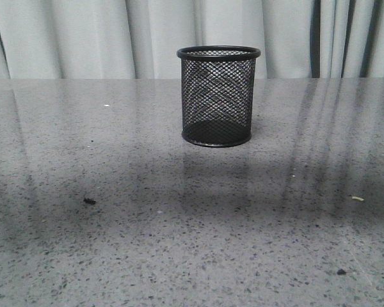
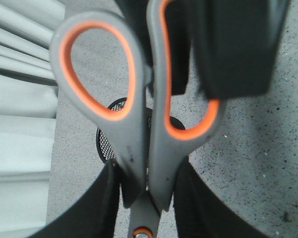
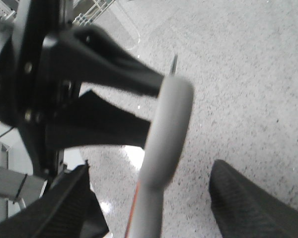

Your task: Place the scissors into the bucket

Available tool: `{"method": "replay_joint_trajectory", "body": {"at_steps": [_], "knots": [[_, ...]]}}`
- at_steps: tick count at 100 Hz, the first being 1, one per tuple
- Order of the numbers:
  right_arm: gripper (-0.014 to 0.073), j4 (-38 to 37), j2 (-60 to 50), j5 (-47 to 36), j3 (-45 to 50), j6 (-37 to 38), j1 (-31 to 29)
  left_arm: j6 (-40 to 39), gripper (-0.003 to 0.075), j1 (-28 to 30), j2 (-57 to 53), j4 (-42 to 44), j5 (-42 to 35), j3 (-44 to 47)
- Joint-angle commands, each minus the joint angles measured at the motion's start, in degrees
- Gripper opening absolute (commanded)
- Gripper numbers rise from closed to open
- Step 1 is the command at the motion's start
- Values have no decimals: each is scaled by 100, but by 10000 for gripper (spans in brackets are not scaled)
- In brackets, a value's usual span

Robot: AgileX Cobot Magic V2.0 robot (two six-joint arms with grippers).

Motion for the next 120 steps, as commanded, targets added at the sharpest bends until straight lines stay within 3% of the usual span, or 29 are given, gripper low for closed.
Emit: {"method": "replay_joint_trajectory", "body": {"at_steps": [1, 13, 25, 44, 51, 63, 72, 86, 93, 103, 116, 120], "knots": [[421, 385, 45, -155, -409, -82, 15, -69, -19, -47, -95, -222, -353, -157], [242, 473, 149, -22, -622, -82, 15, -69, -19, -47, -95, -222, -302, -157], [-73, 473, 248, 187, -646, -82, 15, -69, -19, -47, -95, -222, -302, -157], [-67, 346, 368, 394, -646, -91, 15, -69, 0, -47, -152, -511, -302, -157], [-67, 107, 368, 394, -704, -91, 2, -69, 78, -47, -236, -803, -395, -168], [-64, -222, 377, 555, -949, -67, -97, -69, 303, -47, -458, -1350, -601, -186], [-64, -521, 377, 716, -1240, 175, -249, -69, 372, -47, -721, -1869, -776, -186], [-64, -1474, 390, 1269, -1894, 714, -554, -78, 305, -47, -1254, -2368, -765, -186], [-64, -1998, 403, 1632, -2288, 1017, -731, -559, 200, -47, -1573, -2378, -768, -186], [-64, -2858, 452, 2256, -2908, 1488, -965, -1399, -22, -47, -2002, -2125, -719, -186], [-64, -3961, 815, 3464, -3772, 2057, -1087, -2527, -20, -47, -2511, -1456, -526, -130], [-64, -4326, 932, 3460, -3914, 2296, -1087, -2849, -20, -47, -2642, -1158, -414, -116]]}}
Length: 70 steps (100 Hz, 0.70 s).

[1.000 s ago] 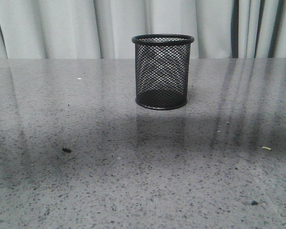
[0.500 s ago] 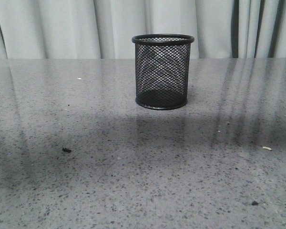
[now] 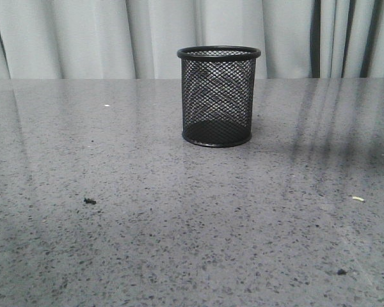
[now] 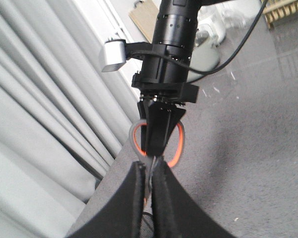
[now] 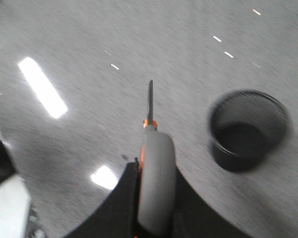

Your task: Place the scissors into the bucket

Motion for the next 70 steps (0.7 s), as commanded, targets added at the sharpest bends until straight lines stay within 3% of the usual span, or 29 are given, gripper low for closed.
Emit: {"method": "replay_joint_trajectory", "body": {"at_steps": [1, 21, 70], "knots": [[-64, -638, 141, 371, -572, 495, -61, -842, -20, -37, -268, 434, -116, -110], [-64, -828, 587, 371, -735, 727, -61, -1581, -20, -37, -826, 1386, 621, 111], [-64, -1136, 1555, 363, -745, 841, -61, -1601, -20, -37, -1829, 1427, 1330, 317]]}}
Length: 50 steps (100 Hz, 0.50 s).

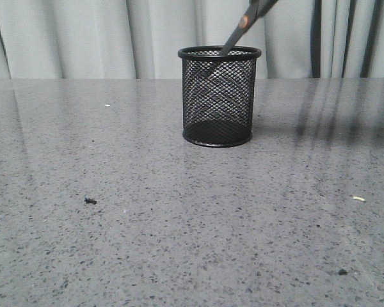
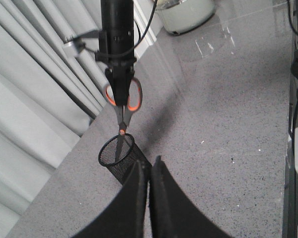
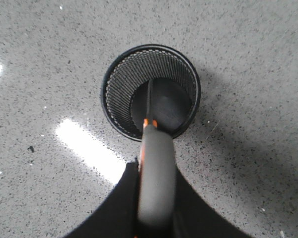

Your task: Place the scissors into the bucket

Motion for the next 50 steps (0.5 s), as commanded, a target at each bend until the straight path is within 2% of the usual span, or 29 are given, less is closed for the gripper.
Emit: {"method": "replay_joint_trajectory", "body": {"at_steps": [1, 13, 20, 28, 42, 50], "knots": [[-64, 57, -16, 151, -201, 2, -39, -66, -20, -37, -11, -109, -331, -116], [-60, 57, 150, 151, -215, 2, -39, -66, -20, -37, -40, -109, -331, -116], [-11, 57, 175, 135, -254, 2, -39, -66, -20, -37, -40, -109, -331, -116], [102, 57, 175, 13, -361, 2, -39, -66, -20, -37, -40, -109, -331, -116], [377, 57, 175, -307, -746, 2, -39, -66, -20, -37, -40, -43, -441, -116], [454, 57, 175, -504, -1065, 2, -39, -79, -20, -37, -40, 114, -600, -116]]}}
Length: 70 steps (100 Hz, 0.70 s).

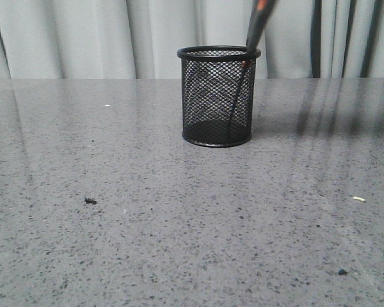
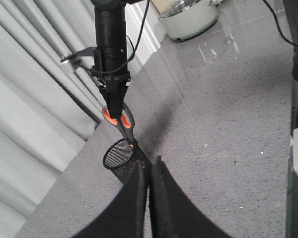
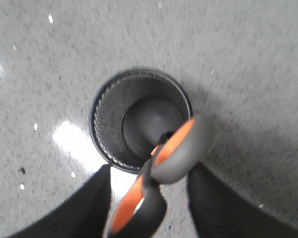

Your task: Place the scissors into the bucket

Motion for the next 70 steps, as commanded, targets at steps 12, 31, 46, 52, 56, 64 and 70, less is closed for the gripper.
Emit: {"method": "replay_joint_trajectory", "body": {"at_steps": [12, 31, 46, 52, 56, 64, 70], "knots": [[450, 80, -228, -484, -1005, -1, -39, -676, -20, -37, 77, 581, -1066, -116], [106, 156, -596, 201, -1386, -1, -39, -2734, -20, -37, -232, 2742, -1531, 67], [-45, 156, -1468, 93, -631, -60, -15, -3888, -20, -37, -933, 3991, -1628, 888], [-45, 142, -1877, -137, -100, -77, -15, -4064, -20, -37, -1207, 4202, -1644, 1299], [-45, 130, -2215, -391, 385, -159, -15, -4131, -20, -37, -1396, 4213, -1699, 1617], [-45, 119, -2890, -1072, 1447, -288, -15, -4319, -20, -37, -1691, 4213, -2003, 2209], [-45, 90, -3492, -1804, 2431, -375, -15, -4435, -20, -37, -1874, 4213, -2330, 2668]]}}
